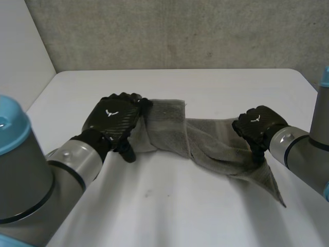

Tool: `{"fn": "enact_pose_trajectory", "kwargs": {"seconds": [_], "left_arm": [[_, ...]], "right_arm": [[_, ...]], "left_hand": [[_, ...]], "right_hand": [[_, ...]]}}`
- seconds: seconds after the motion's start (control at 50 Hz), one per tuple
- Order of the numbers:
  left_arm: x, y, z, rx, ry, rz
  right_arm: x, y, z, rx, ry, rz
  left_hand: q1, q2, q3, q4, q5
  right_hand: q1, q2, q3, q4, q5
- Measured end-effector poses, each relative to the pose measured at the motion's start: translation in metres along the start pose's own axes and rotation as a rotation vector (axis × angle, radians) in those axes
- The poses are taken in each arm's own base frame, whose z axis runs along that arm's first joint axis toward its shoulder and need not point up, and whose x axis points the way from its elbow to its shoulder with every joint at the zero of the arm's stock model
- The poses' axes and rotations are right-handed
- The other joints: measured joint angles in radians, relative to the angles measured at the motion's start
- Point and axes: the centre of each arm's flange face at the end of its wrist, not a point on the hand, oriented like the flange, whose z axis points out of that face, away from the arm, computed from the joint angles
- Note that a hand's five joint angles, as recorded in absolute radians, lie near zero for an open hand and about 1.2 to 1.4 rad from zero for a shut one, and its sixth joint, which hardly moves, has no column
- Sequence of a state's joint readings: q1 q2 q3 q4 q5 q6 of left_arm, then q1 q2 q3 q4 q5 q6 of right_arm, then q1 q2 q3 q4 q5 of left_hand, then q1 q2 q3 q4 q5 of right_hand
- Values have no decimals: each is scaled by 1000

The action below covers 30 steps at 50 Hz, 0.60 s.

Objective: Fold the laundry

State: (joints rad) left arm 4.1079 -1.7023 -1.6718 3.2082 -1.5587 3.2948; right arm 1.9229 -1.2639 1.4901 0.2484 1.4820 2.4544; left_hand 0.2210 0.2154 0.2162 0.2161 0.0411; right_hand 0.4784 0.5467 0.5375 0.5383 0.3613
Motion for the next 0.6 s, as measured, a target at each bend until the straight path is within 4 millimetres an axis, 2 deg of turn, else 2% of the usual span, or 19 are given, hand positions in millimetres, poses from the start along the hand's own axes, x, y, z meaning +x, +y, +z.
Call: {"fn": "enact_pose_trajectory", "kwargs": {"seconds": [0.06,0.14,0.2,0.24,0.28,0.3,0.36,0.38,0.42,0.52,0.6], "left_arm": [[7,-4,6,12,-3,-21],[14,-11,9,30,-20,-17],[18,-16,8,43,-33,-12],[19,-19,8,53,-42,-8],[19,-22,8,59,-49,-6],[19,-24,8,61,-54,-5],[16,-25,7,53,-64,-4],[15,-25,7,49,-67,-4],[8,-23,8,24,-82,-6],[-2,-19,8,-16,-105,-12],[-2,-14,6,-39,-100,-12]], "right_arm": [[-4,5,-1,-13,-11,1],[-7,8,-2,-19,-16,0],[-8,9,-2,-20,-17,0],[-8,10,-1,-19,-16,-1],[-8,10,-1,-18,-15,-1],[-8,10,-1,-17,-15,-1],[-7,9,-1,-15,-13,-2],[-7,9,-1,-14,-13,-2],[-7,9,-1,-13,-12,-2],[-6,7,-1,-8,-9,-4],[-7,7,-1,-6,-10,-5]], "left_hand": [[8,7,7,5,6],[129,135,134,121,121],[300,317,318,298,296],[518,493,490,491,491],[547,555,554,554,554],[513,520,526,525,526],[162,181,182,178,186],[162,181,182,178,186],[33,39,38,41,43],[-21,-19,-19,-19,-9],[-32,-31,-32,-31,-14]], "right_hand": [[0,0,0,0,0],[0,0,0,0,-1],[0,0,0,0,-2],[0,0,0,0,-3],[0,0,0,0,-4],[0,0,-2,0,-4],[-2,0,-5,0,-5],[-3,1,-5,0,-5],[-3,1,-5,0,-5],[-3,1,-5,-5,-9],[-3,1,-7,-9,-10]]}}
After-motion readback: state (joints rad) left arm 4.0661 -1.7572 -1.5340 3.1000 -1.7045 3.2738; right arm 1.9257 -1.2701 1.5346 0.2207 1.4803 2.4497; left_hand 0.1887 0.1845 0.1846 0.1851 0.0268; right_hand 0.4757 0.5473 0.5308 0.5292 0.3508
